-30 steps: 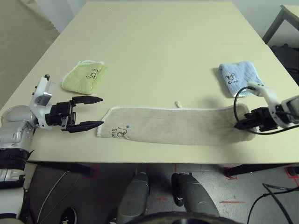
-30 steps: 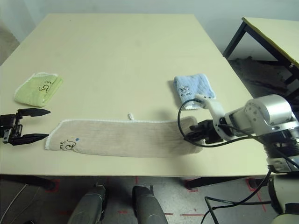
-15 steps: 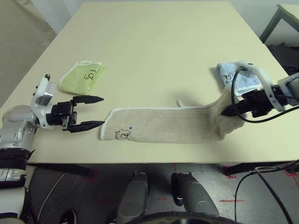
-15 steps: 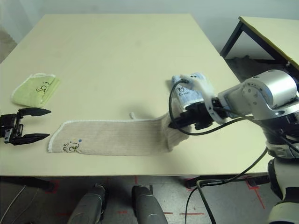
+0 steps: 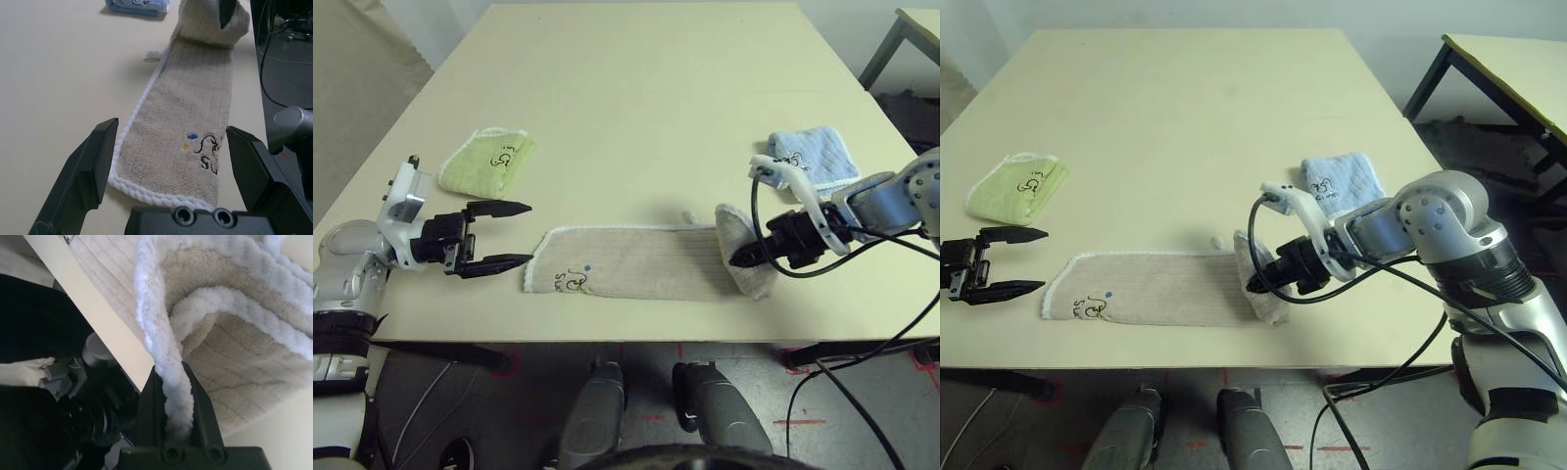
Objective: Fold the towel and set it aside.
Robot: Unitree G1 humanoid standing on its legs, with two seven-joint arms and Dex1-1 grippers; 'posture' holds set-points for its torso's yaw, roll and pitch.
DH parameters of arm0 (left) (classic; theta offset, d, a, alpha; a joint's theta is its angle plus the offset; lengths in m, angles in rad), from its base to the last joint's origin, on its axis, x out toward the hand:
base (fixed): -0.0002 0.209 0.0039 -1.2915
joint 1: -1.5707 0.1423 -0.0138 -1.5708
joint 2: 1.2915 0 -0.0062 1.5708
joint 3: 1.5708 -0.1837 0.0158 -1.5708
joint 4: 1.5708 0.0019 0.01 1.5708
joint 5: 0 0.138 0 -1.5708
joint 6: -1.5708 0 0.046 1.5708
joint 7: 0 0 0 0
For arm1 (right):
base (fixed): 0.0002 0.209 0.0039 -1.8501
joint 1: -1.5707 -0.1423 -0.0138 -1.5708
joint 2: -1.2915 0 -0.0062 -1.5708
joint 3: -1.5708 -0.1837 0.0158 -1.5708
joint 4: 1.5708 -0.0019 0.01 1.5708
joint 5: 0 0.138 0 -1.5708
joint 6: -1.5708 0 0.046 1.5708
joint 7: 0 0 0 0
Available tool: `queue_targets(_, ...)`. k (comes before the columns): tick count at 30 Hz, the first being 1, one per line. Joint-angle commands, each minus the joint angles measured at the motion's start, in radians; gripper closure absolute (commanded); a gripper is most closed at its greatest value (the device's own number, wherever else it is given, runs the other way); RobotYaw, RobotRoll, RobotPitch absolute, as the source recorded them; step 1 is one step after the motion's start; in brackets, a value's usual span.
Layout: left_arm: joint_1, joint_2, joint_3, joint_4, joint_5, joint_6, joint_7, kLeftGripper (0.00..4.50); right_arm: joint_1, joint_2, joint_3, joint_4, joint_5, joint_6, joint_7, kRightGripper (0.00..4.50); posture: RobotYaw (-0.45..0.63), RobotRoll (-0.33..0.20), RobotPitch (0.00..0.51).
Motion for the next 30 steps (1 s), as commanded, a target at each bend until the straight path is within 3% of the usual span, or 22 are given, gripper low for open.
queue_targets(1,0.015,0.005,0.01,-0.011,0.016,-0.003,-0.005,0.0,0.02,0.037,-0.058,0.03,0.043,0.036,-0.103,4.46,0.06,0.0,0.163)
queue_targets(9,0.005,0.004,0.013,-0.001,0.021,-0.007,-0.005,0.0,0.052,0.024,-0.056,0.029,0.149,0.036,-0.209,4.46,0.06,0.0,0.16)
queue_targets(21,-0.017,0.011,0.009,0.037,0.034,-0.017,-0.005,0.0,0.041,-0.035,0.008,0.038,0.438,-0.067,-0.377,0.22,0.05,0.0,0.156)
queue_targets(22,-0.018,0.012,0.008,0.039,0.034,-0.017,-0.005,0.0,0.039,-0.043,0.021,0.036,0.472,-0.087,-0.397,0.02,0.05,0.0,0.156)
queue_targets(25,-0.022,0.014,0.003,0.045,0.035,-0.019,-0.005,0.0,0.039,-0.076,0.052,0.02,0.54,-0.129,-0.431,0.02,0.05,0.0,0.157)
queue_targets(30,-0.022,0.017,-0.003,0.049,0.035,-0.022,-0.005,0.0,0.074,-0.086,0.01,-0.051,0.484,-0.178,-0.412,0.02,0.05,0.0,0.157)
